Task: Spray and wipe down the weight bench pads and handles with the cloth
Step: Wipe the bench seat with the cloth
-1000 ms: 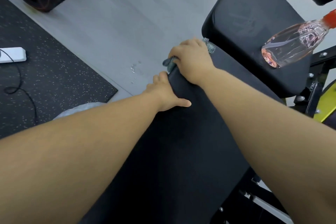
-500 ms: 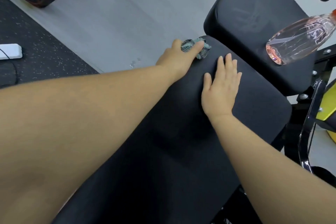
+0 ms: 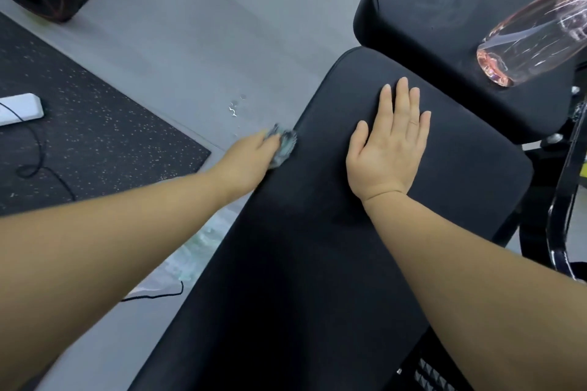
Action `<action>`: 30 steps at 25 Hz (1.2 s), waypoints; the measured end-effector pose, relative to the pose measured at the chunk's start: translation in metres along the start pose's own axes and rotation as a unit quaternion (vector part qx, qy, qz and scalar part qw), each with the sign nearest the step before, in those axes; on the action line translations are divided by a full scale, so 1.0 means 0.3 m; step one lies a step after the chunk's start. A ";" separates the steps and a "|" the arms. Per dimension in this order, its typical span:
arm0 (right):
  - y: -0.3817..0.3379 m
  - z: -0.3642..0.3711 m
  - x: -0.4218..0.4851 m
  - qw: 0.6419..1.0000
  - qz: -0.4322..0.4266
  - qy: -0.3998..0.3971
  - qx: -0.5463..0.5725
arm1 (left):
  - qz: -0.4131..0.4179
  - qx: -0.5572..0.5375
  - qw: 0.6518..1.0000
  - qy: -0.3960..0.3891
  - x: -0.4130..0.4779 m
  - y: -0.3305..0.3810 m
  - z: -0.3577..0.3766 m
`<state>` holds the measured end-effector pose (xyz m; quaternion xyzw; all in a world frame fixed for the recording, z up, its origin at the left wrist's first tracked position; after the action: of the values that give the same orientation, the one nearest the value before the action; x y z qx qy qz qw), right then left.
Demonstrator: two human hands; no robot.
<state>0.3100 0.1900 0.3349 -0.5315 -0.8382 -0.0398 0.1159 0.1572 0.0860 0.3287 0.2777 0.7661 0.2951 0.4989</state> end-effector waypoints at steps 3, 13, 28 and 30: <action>0.001 -0.001 0.000 1.000 0.000 0.003 -0.010 | -0.054 -0.098 0.994 0.019 0.013 0.010 0.010; -0.001 0.003 -0.003 1.000 -0.007 0.013 -0.021 | 0.039 0.061 0.989 0.132 0.042 0.041 0.076; 0.001 0.003 -0.005 0.999 -0.014 0.037 0.003 | 0.102 0.098 0.981 0.132 0.187 0.195 0.074; 0.000 0.001 -0.007 0.999 -0.012 0.036 0.006 | 0.086 0.091 0.985 0.122 0.085 0.076 0.063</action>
<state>0.3110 0.1881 0.3339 -0.5187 -0.8401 -0.0556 0.1486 0.1689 0.1230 0.3238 0.3485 0.8179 0.2978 0.3476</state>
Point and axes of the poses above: each hand's wrist, its own x-axis towards the middle knuckle, its own z-axis out of the palm, y = z × x, the point moved 3 cm from there along x, towards the middle knuckle, and after that the axes turned 2 degrees about y, right-handed, at the moved point
